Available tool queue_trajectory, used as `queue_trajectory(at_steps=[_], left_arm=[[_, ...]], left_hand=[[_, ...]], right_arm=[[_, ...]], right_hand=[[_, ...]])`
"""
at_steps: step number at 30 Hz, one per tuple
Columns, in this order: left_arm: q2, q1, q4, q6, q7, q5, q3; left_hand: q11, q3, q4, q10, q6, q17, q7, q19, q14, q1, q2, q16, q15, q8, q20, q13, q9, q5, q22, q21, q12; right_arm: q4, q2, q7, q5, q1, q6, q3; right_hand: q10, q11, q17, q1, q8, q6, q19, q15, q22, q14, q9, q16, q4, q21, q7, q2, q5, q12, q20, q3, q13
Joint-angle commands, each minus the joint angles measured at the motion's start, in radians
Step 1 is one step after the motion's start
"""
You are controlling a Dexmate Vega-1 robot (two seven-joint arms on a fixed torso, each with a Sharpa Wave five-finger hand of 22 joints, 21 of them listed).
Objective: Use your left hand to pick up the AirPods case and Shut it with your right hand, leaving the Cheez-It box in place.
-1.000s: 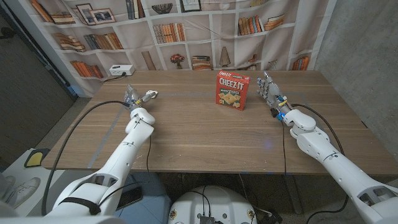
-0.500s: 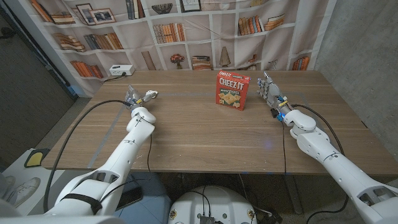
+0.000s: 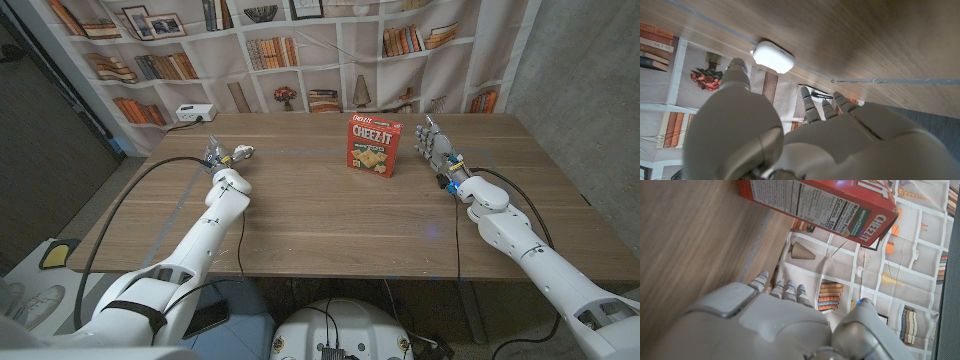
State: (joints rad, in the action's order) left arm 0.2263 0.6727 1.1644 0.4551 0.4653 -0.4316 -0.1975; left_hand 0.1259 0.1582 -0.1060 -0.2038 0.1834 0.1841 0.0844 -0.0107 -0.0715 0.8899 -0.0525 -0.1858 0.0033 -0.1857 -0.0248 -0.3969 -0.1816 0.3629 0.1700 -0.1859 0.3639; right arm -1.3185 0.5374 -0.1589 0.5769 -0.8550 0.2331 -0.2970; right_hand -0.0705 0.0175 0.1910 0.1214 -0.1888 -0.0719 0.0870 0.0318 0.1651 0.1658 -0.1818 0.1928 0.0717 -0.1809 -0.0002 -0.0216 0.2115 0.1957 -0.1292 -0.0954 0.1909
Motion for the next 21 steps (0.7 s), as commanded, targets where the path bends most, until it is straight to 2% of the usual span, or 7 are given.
queue_trajectory(at_steps=[1,4,6,14,16,18,21], left_arm=[[0.004,-0.014,-0.022,0.004,-0.016,0.006,-0.011],[0.003,-0.018,-0.03,0.008,-0.011,-0.001,-0.018],[0.0,-0.021,-0.048,-0.009,0.031,-0.017,-0.028],[-0.001,-0.026,-0.055,-0.005,0.008,0.006,-0.016],[0.014,-0.036,-0.031,0.061,-0.083,0.012,-0.025],[0.01,-0.035,-0.056,0.031,-0.03,-0.005,-0.033],[0.008,-0.035,-0.058,0.021,-0.029,0.001,-0.03]], left_hand=[[0.019,-0.004,0.0,0.005,0.285,0.002,0.013,0.007,0.007,0.004,0.007,-0.003,-0.004,-0.004,-0.004,-0.008,-0.002,0.007,0.003,-0.005,0.012],[0.019,-0.005,0.001,0.001,0.282,0.002,0.013,0.009,0.008,0.004,0.009,-0.004,-0.005,-0.006,-0.004,-0.011,-0.002,0.007,0.003,-0.006,0.017],[0.021,-0.006,0.001,0.0,0.282,0.002,0.014,0.01,0.01,0.004,0.009,-0.004,-0.006,-0.006,-0.003,-0.013,-0.002,0.007,0.003,-0.006,0.019],[0.022,-0.011,0.004,-0.003,0.284,0.003,0.013,0.015,0.019,0.003,0.012,-0.006,-0.008,-0.005,-0.003,-0.022,-0.002,0.007,0.003,-0.007,0.028],[0.02,-0.012,0.005,0.003,0.284,0.003,0.013,0.016,0.016,0.003,0.012,-0.005,-0.006,-0.004,-0.003,-0.024,-0.002,0.007,0.003,-0.007,0.029],[0.013,-0.014,0.006,0.018,0.293,0.003,0.014,0.011,0.008,0.003,0.013,-0.001,-0.003,-0.001,-0.003,-0.028,-0.002,0.008,0.003,-0.005,0.027],[0.018,-0.016,0.007,0.015,0.294,0.003,0.012,0.011,0.007,0.002,0.014,-0.001,-0.002,-0.001,-0.005,-0.031,-0.002,0.008,0.003,-0.005,0.031]], right_arm=[[0.009,-0.009,-0.016,0.011,0.0,0.009,0.0],[0.003,-0.009,-0.011,0.012,-0.002,0.002,0.001],[0.005,-0.007,-0.011,0.006,0.0,0.007,-0.001],[-0.006,-0.006,-0.002,0.006,-0.007,-0.003,-0.001],[-0.01,-0.006,-0.004,0.014,-0.01,-0.007,0.002],[-0.009,-0.001,-0.007,0.006,-0.008,-0.003,-0.001],[-0.016,-0.002,0.003,0.008,-0.012,-0.013,0.0]], right_hand=[[-0.002,-0.009,0.002,0.003,0.002,-0.009,0.0,0.005,0.006,0.091,-0.003,0.006,0.003,-0.007,0.001,-0.006,-0.005,0.003,-0.009,-0.002,0.002],[-0.002,-0.01,0.002,0.003,0.002,-0.009,-0.001,0.004,0.006,0.091,-0.003,0.006,0.004,-0.007,0.001,-0.006,-0.005,0.003,-0.009,-0.002,0.002],[-0.002,-0.009,0.002,0.003,0.002,-0.009,-0.001,0.004,0.006,0.091,-0.003,0.006,0.004,-0.007,0.001,-0.006,-0.005,0.003,-0.009,-0.002,0.002],[-0.001,-0.01,0.002,0.002,0.001,-0.008,-0.001,0.004,0.006,0.091,-0.003,0.006,0.004,-0.007,0.001,-0.007,-0.006,0.004,-0.01,-0.002,0.002],[-0.001,-0.01,0.002,0.002,0.001,-0.008,-0.001,0.004,0.006,0.091,-0.003,0.006,0.004,-0.007,0.001,-0.007,-0.006,0.004,-0.01,-0.002,0.002],[-0.001,-0.01,0.002,0.002,0.001,-0.008,-0.001,0.004,0.006,0.091,-0.003,0.006,0.004,-0.007,0.001,-0.007,-0.006,0.004,-0.01,-0.002,0.002],[-0.001,-0.01,0.002,0.002,0.0,-0.007,-0.001,0.004,0.006,0.091,-0.003,0.006,0.004,-0.007,0.001,-0.007,-0.006,0.004,-0.01,-0.002,0.002]])
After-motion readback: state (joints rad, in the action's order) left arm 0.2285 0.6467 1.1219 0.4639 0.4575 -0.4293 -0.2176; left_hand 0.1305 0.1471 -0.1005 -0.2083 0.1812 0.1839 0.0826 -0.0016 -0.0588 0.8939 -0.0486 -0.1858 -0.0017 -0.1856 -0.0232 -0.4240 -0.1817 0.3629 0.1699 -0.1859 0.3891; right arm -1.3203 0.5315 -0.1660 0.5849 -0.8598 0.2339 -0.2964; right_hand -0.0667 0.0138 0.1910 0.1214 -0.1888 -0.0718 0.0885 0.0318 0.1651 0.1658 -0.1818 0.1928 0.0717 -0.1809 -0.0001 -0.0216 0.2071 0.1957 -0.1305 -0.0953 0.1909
